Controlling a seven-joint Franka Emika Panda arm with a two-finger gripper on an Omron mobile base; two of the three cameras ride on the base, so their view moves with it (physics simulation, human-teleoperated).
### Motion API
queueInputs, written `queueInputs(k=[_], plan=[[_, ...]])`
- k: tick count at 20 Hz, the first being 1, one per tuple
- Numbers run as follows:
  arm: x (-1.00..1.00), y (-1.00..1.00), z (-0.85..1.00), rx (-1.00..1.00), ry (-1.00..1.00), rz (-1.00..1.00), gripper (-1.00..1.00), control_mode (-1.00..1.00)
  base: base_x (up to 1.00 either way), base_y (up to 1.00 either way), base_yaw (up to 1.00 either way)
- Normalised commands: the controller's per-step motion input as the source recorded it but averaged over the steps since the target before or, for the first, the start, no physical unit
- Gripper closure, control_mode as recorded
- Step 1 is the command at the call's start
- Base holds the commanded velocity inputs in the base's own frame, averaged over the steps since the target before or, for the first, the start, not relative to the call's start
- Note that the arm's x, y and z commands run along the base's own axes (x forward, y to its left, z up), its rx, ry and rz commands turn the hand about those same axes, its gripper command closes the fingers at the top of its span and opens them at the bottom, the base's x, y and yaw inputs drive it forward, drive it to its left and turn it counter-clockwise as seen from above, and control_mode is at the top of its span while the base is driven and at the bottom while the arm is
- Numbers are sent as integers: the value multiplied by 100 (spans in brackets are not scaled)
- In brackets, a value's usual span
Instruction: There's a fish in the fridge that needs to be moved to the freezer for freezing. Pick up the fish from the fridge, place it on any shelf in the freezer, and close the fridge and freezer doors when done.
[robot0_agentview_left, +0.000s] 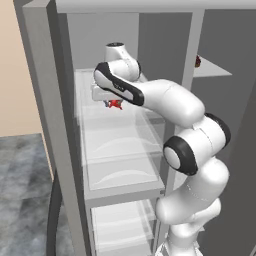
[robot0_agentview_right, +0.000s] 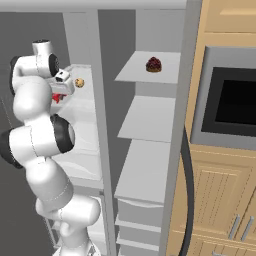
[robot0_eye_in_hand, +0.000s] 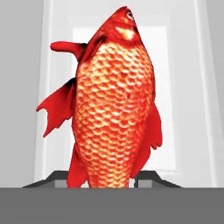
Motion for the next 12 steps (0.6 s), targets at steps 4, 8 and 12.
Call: queueInputs(k=[4,8,12], plan=[[-91,-12,-25,5,-2,0,100,-100,0,0,0],[-90,-10,-6,10,-3,0,100,-100,0,0,0],[-81,-1,12,2,0,0,100,-100,0,0,0]])
